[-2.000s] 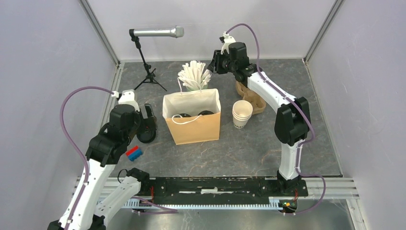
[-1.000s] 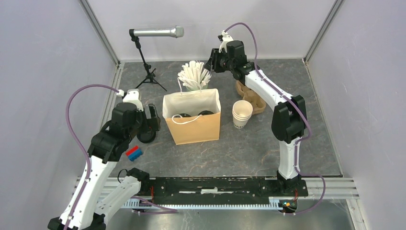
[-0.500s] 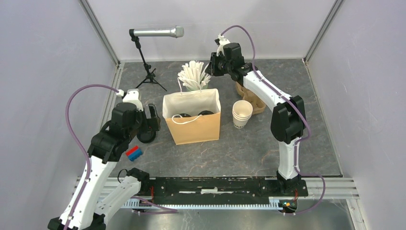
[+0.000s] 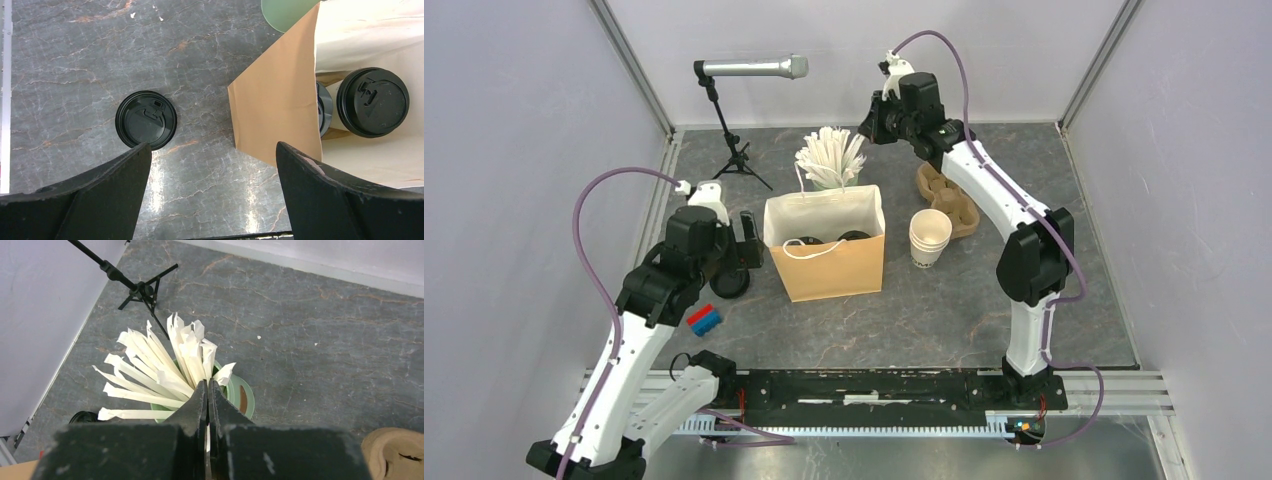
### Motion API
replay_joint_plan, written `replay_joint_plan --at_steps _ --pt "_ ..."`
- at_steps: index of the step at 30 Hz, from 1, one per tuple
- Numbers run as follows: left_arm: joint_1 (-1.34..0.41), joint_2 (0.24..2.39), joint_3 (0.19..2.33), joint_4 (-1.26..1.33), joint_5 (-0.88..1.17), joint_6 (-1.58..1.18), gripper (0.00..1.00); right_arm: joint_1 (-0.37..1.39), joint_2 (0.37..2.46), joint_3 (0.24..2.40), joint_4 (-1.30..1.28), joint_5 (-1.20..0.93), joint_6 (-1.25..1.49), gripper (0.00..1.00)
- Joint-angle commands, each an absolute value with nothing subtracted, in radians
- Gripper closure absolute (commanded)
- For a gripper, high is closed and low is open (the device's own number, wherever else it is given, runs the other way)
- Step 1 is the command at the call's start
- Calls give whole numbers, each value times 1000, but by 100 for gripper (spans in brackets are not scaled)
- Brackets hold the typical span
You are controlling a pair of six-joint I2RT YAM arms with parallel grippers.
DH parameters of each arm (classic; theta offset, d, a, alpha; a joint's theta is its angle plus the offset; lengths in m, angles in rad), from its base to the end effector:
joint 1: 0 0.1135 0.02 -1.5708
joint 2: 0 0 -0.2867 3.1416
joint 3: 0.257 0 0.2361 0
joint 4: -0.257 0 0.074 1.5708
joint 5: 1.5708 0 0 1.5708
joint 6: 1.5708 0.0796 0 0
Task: Pack the takeout coffee
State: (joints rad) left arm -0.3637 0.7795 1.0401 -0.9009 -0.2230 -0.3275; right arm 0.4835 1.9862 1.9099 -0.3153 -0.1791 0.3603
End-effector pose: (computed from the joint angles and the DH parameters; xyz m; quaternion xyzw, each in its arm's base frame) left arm 0.1398 -0.0344 0.3413 -0.0338 0.8889 -0.0575 0.4532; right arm 0.4438 0.2491 0.3601 -0.1006 0.8232 0.2946 0.4748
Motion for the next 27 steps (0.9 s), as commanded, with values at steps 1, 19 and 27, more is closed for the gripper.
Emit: replay_joint_plan --at_steps 1,19,27 --pt "-358 784 1049 -842 -195 -291 0 482 1924 1972 -316 -187 343 100" --pt "-358 783 1049 -838 -243 -266 0 459 1855 2042 -360 -209 316 100" --pt "-358 793 1052 -823 -273 -266 0 437 1603 1922 -322 -165 304 100"
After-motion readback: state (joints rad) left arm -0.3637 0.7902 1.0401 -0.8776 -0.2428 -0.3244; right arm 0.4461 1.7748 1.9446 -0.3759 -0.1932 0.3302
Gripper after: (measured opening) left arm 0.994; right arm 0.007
